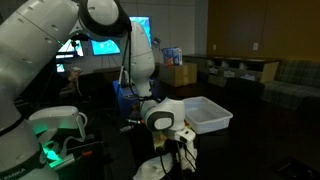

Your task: Use the white cloth to move the objects to the left and put it in the white storage box

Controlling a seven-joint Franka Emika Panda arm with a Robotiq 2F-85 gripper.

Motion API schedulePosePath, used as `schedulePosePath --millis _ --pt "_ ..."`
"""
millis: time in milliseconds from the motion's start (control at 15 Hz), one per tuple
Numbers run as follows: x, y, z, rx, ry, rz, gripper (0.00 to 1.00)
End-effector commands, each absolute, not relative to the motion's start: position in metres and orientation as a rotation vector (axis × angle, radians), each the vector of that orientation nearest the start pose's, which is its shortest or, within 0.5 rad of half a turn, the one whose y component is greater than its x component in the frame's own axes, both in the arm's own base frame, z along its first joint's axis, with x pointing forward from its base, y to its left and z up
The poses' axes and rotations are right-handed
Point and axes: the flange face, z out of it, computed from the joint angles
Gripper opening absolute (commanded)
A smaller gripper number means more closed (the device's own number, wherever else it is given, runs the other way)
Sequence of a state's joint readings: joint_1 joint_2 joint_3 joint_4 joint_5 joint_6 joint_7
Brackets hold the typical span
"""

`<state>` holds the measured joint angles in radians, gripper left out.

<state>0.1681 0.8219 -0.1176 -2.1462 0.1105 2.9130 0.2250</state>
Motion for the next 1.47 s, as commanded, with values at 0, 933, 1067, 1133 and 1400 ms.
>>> schedulePosePath --millis 0,933,1067,1133,1400 --pt "0.551 0.008 0.001 -3.213 0.51 -0.082 0.09" --pt "0.627 0.091 -0.001 -3.264 0.396 -0.305 0.09" --pt "0.629 0.106 -0.001 -3.262 0.361 -0.311 0.09" --pt "0.63 0.115 0.001 -3.26 0.342 -0.313 0.09" --pt "0.628 0.141 0.002 -3.262 0.289 -0.321 0.09"
